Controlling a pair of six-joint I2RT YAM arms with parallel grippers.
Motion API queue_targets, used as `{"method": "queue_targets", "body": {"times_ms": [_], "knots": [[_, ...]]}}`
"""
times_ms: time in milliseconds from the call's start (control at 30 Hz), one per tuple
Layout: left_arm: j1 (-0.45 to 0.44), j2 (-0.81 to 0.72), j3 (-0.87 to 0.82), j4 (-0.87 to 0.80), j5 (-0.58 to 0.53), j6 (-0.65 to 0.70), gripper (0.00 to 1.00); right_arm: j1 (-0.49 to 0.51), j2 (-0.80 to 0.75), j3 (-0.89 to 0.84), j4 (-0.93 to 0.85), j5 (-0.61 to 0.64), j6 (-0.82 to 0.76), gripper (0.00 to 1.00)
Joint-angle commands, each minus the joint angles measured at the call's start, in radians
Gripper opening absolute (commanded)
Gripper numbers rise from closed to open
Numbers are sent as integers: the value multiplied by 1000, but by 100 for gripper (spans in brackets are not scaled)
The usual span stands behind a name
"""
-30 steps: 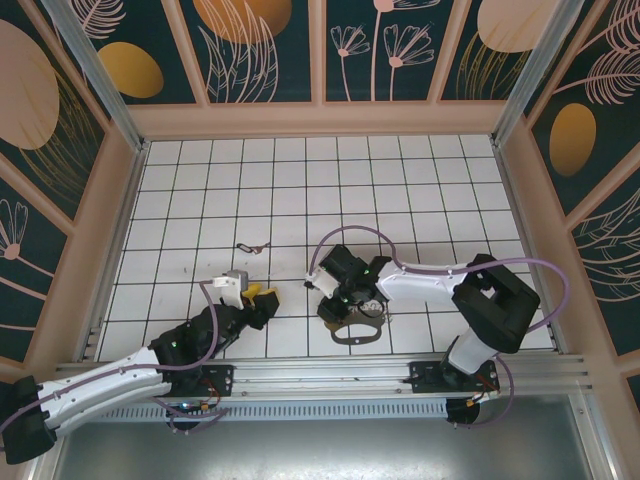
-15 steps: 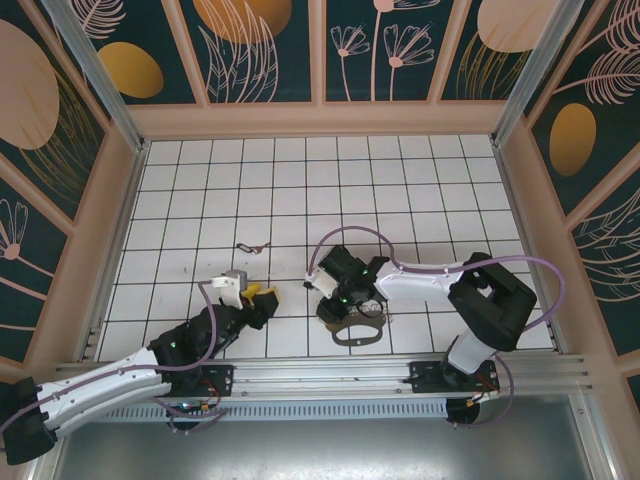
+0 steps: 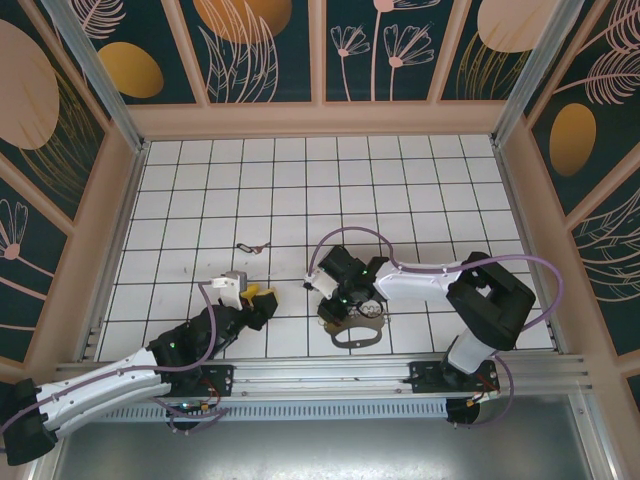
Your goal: Put the keys on the keyring
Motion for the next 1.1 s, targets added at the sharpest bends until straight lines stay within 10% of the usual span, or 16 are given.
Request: {"method": "queue_targets", "body": {"times_ms": [0,467,1067], "knots": [[5,-11,-7,-26,-7,-2,56,8,-32,6,-31,-27,-9,6],[5,-7,-3,-15,-14,8,56,23,15,14,-60,-29,-10,28],[6,-10,-6,-16,-18,9,56,69,46,46,-100,41,0,17]]}}
